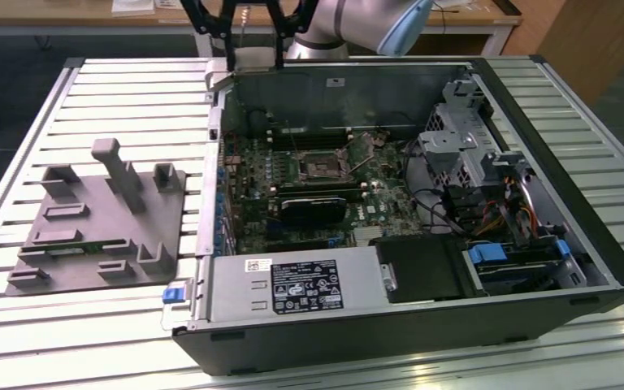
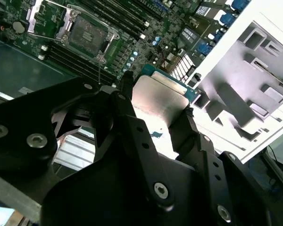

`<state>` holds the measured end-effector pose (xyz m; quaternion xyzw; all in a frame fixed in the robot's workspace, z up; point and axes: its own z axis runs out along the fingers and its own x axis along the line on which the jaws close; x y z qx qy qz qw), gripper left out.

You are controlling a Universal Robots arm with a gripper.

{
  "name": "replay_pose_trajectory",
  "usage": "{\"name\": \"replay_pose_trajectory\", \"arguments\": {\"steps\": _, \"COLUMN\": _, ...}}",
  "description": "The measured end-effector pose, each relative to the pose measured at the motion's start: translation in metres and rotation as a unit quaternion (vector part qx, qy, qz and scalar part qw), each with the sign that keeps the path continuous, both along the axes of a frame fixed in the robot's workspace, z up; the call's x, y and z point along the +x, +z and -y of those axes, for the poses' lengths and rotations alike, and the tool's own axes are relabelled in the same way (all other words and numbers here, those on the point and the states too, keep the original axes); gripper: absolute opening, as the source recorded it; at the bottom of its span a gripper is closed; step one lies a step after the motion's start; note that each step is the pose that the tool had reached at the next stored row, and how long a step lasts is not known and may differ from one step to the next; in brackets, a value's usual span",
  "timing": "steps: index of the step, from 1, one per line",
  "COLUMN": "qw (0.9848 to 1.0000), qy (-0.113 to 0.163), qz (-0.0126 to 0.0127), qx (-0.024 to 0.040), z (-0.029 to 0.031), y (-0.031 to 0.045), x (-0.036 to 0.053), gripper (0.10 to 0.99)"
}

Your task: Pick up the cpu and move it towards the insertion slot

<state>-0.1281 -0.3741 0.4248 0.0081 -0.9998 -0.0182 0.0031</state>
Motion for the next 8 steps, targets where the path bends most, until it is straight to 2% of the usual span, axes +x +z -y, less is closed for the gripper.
{"name": "replay_pose_trajectory", "arguments": {"steps": 8, "qw": 1.0, "qy": 0.0, "qz": 0.0, "qx": 0.0006, "z": -0.0059, "y": -0.001, "x": 0.0152, "gripper": 0.545}}
